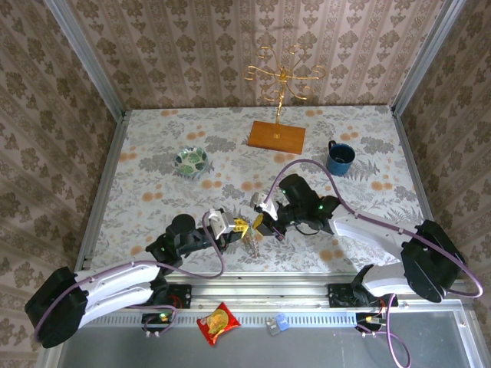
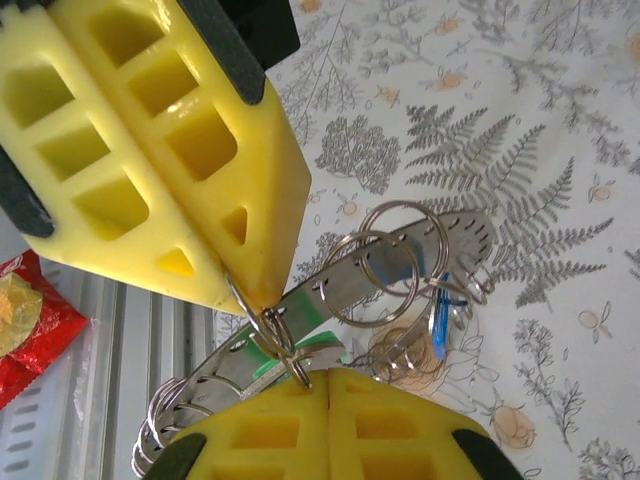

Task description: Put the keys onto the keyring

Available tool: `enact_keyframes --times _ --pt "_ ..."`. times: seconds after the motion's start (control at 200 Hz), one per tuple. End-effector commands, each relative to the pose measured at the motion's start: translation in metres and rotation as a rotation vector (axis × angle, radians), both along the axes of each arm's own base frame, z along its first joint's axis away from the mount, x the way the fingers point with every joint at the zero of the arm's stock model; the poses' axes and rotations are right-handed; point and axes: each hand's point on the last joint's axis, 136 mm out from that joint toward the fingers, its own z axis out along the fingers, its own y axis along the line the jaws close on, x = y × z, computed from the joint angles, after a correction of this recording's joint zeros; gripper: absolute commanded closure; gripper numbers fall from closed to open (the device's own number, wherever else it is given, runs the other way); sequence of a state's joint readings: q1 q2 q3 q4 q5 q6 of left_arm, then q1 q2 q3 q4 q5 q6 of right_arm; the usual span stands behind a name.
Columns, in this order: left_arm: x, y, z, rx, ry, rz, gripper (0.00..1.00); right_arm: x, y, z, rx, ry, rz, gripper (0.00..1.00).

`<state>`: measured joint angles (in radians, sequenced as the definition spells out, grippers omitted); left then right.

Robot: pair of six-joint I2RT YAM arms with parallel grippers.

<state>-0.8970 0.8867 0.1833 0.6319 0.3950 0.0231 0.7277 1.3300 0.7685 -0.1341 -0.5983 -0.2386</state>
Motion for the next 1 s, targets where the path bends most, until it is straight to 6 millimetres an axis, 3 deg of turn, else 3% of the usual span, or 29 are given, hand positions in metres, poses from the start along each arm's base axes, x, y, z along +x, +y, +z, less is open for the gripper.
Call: enact_keyframes --times 0.0,0.14,0.51,0.74,0.995 --pt "-0.003 -0.001 0.011 -0.04 -0.052 -0.013 1.0 0.001 0.0 0.018 0.07 -0.051 -0.006 0.78" --pt "-0.005 -0.001 0.012 -0.049 -0.048 -0.021 1.0 0.001 -0.004 0.022 0.1 -0.107 -0.017 0.68" --pt "-0.007 -0.001 0.016 -0.074 -0.05 -0.032 1.0 -0.007 0.007 0.031 0.187 -0.072 0.042 0.65" --pt "-0.008 -0.001 0.017 -0.083 -0.051 -0.033 1.0 -0.001 0.011 0.026 0.184 -0.073 0.038 0.68" --pt "-0.008 -0.001 0.018 -0.09 -0.048 -0.037 1.0 0.003 0.016 0.027 0.209 -0.087 0.041 0.85"
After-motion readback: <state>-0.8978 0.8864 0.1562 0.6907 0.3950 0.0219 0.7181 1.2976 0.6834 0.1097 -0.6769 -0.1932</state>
